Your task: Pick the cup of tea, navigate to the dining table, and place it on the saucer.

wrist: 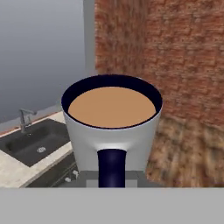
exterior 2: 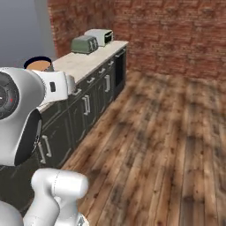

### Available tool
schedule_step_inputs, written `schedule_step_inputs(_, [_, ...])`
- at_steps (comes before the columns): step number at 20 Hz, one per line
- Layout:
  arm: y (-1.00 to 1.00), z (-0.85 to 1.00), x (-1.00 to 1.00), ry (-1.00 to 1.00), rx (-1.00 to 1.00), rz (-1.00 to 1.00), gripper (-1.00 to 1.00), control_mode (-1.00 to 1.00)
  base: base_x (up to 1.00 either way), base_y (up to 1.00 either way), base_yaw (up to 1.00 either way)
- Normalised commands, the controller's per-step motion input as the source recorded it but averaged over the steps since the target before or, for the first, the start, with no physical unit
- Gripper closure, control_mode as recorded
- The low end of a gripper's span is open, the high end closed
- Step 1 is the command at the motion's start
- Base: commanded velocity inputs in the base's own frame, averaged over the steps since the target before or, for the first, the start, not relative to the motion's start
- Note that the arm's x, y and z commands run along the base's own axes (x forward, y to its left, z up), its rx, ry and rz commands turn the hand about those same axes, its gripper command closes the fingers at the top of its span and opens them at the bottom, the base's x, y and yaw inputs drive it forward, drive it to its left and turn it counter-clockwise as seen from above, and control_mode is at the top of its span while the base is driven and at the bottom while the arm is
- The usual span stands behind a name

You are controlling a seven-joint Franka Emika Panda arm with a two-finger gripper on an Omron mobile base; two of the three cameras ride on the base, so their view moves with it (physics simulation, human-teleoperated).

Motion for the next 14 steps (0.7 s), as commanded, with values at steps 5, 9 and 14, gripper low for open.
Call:
schedule_step_inputs(5, [0.0,0.0,0.0,0.0,0.0,0.0,1.0,1.0,0.08,0.0,-0.86])
schedule_step_inputs(9, [0.0,0.0,0.0,0.0,0.0,0.0,1.0,1.0,0.37,0.0,-0.78])
schedule_step_inputs(14, [0.0,0.0,0.0,0.0,0.0,0.0,1.0,1.0,0.31,0.0,-0.78])
